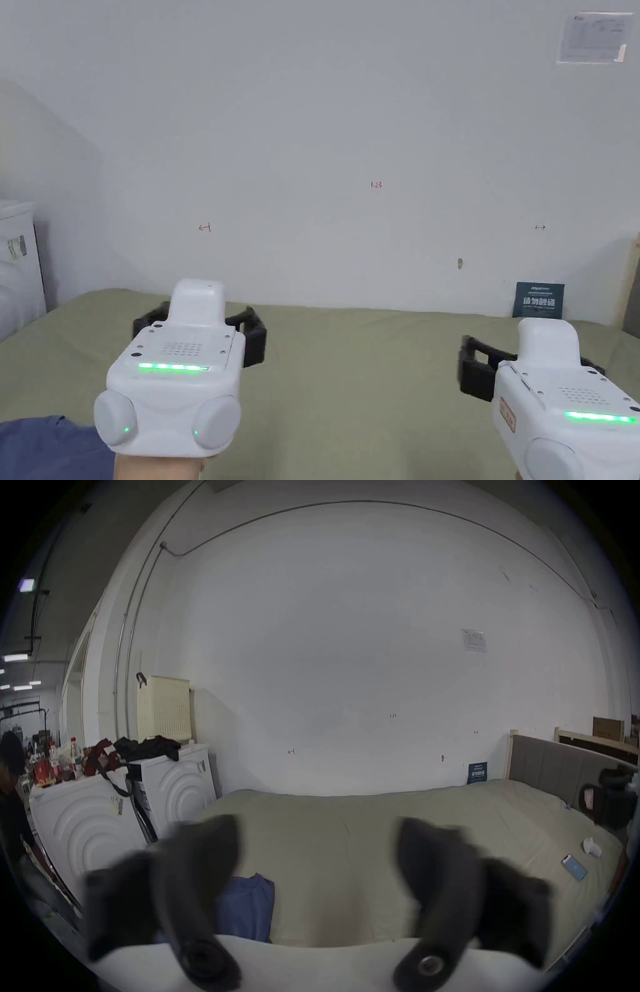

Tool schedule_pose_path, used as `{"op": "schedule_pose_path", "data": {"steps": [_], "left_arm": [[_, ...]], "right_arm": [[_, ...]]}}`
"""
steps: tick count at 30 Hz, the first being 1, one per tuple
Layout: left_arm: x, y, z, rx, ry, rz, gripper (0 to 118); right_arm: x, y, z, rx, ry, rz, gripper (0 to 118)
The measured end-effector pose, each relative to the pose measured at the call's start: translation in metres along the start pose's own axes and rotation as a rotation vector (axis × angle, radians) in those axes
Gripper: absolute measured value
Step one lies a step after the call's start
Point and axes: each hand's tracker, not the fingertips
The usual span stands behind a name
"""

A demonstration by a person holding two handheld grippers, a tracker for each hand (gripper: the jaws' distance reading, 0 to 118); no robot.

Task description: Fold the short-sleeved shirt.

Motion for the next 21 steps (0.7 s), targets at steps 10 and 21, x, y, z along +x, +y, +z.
{"op": "schedule_pose_path", "data": {"steps": [10, 21], "left_arm": [[-0.008, -0.008, -0.001, -0.025, -0.039, 0.041, 0], [-0.059, -0.028, 0.000, -0.087, 0.035, 0.039, 0]], "right_arm": [[0.007, -0.006, 0.003, 0.007, -0.077, 0.007, 1], [-0.040, -0.030, -0.016, -0.092, 0.062, 0.017, 1]]}}
